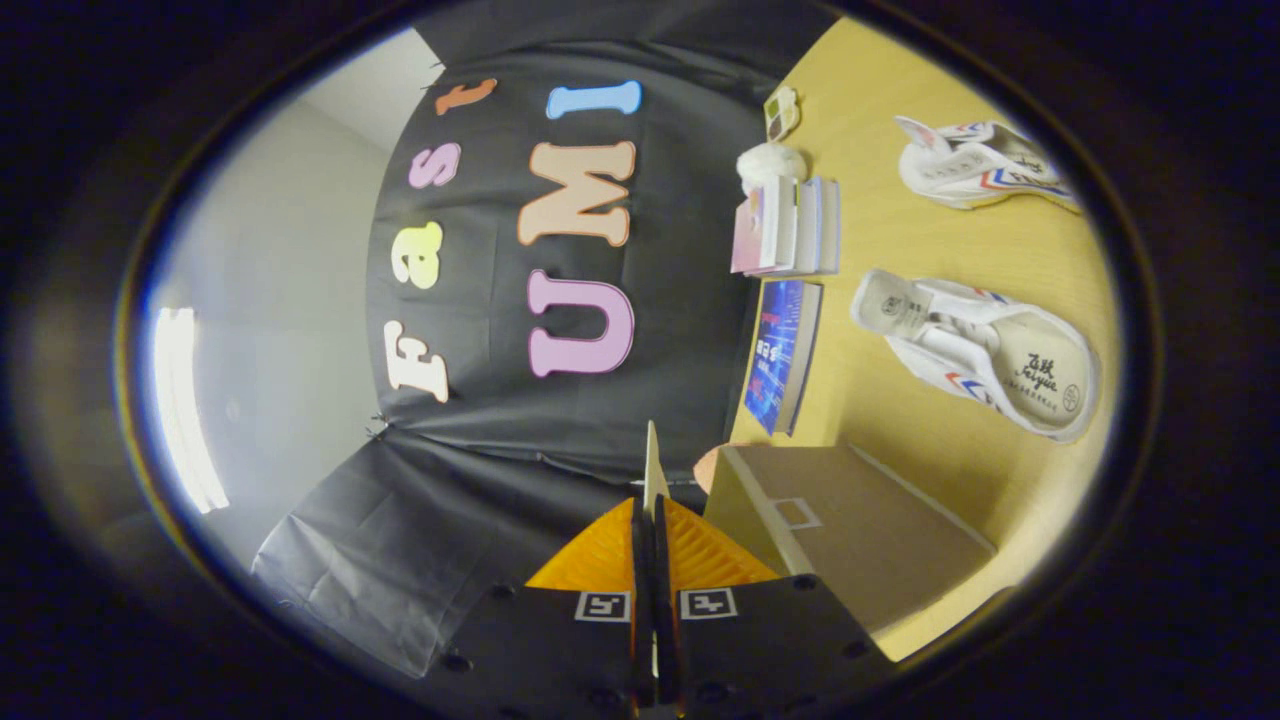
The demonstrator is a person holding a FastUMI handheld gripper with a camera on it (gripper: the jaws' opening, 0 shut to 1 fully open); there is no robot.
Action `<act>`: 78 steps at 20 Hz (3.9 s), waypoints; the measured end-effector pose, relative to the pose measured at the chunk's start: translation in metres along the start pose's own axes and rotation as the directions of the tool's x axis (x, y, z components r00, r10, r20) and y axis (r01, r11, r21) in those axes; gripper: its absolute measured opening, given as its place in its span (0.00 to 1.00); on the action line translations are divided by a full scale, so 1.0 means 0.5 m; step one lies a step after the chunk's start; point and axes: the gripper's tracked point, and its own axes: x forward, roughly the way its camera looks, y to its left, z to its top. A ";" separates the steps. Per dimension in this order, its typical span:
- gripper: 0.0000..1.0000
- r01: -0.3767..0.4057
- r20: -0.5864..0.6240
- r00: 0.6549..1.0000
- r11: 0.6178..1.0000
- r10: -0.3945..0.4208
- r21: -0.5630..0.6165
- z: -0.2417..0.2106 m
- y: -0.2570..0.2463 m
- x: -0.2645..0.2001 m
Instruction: Open the storage box then place both shoes into the box .Put the left shoe in first, then the right shoe, with the right side of both shoes facing outward in a uniform manner.
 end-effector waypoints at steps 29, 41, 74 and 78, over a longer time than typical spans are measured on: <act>0.63 -0.013 -0.202 0.977 0.926 -0.069 -0.377 -0.456 0.241 0.172; 0.98 0.086 -0.093 0.971 0.687 -0.219 -0.721 -0.226 0.163 0.074; 0.81 0.337 0.123 0.557 0.088 -0.821 -0.938 0.288 -0.484 -0.100; 0.77 0.348 0.136 0.570 0.089 -0.810 -0.933 0.305 -0.494 -0.063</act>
